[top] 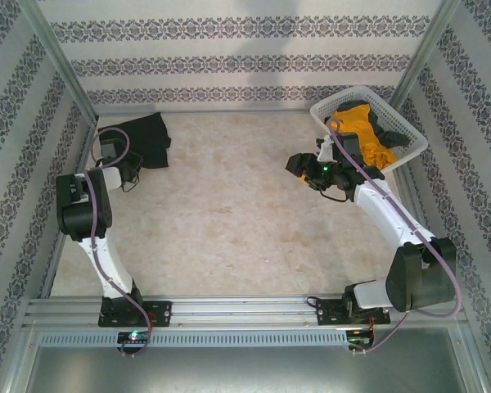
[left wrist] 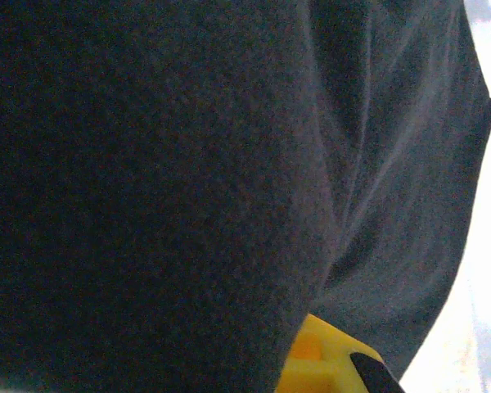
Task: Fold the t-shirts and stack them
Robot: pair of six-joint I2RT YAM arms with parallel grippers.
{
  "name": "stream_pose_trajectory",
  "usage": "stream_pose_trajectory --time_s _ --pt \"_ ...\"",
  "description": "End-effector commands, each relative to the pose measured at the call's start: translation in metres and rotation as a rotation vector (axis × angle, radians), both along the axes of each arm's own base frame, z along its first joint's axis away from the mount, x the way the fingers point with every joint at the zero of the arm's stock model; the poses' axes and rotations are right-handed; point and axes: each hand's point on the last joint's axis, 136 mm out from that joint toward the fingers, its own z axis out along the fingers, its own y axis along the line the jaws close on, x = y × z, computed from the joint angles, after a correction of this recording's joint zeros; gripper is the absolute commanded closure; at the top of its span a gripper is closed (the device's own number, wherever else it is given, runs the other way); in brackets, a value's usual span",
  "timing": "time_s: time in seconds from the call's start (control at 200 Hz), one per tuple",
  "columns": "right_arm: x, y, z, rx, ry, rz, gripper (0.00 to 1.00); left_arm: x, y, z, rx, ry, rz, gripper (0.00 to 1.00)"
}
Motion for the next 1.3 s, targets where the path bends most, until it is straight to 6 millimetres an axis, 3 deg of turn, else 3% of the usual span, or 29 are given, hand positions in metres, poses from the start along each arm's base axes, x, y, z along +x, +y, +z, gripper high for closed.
stream_pose_trajectory --time_s 0.0,0.18,0.385,0.505,0.615,0.654,0.794,0.894,0.909,0.969,0.994,1.059,1.079,1.094,1.214,1.299 --pt "0.009 0.009 0.017 0.022 -0.067 0.051 0.41 -0.015 0.006 -0.020 0.052 0.092 -0.141 1.00" --pt "0.014 0.014 0.015 0.023 -0.057 0.058 0.41 -0.007 0.033 -0.019 0.131 0.153 -0.168 1.00" --pt "0.016 0.021 0.021 0.042 -0.076 0.081 0.42 0.014 0.050 -0.008 0.155 0.127 -0.148 1.00" --pt "0.018 0.028 0.035 0.090 -0.133 0.098 0.41 0.023 0.052 -0.004 0.157 0.114 -0.139 1.00" --pt "0.018 0.030 0.050 0.124 -0.202 0.097 0.40 0.018 0.057 0.006 0.187 0.108 -0.113 1.00" --pt "0.018 0.032 0.058 0.140 -0.231 0.101 0.39 0.014 0.058 0.012 0.203 0.093 -0.101 0.92" --pt "0.016 0.038 0.081 0.207 -0.311 0.129 0.37 -0.002 0.054 0.047 0.236 0.035 -0.058 0.44" --pt "0.015 0.041 0.093 0.249 -0.339 0.146 0.34 -0.023 0.043 0.077 0.282 0.022 -0.050 0.25" --pt "0.015 0.041 0.095 0.253 -0.341 0.147 0.33 -0.027 0.041 0.081 0.287 0.023 -0.048 0.19" --pt "0.013 0.041 0.101 0.262 -0.355 0.146 0.29 -0.040 0.032 0.101 0.298 -0.005 -0.047 0.16" --pt "0.012 0.040 0.105 0.263 -0.364 0.146 0.26 -0.046 0.030 0.108 0.299 -0.021 -0.043 0.01" --pt "0.009 0.038 0.114 0.263 -0.386 0.146 0.19 -0.063 0.024 0.124 0.295 -0.057 -0.025 0.00" --pt "0.007 0.037 0.116 0.263 -0.393 0.149 0.06 -0.068 0.023 0.128 0.295 -0.065 -0.021 0.00" --pt "0.007 0.036 0.119 0.264 -0.398 0.150 0.03 -0.072 0.021 0.131 0.295 -0.070 -0.021 0.00" --pt "0.004 0.022 0.129 0.260 -0.415 0.122 0.02 -0.102 0.000 0.153 0.284 -0.123 -0.027 0.00" --pt "0.003 0.009 0.128 0.225 -0.403 0.074 0.02 -0.119 -0.031 0.171 0.323 -0.211 -0.073 0.00"
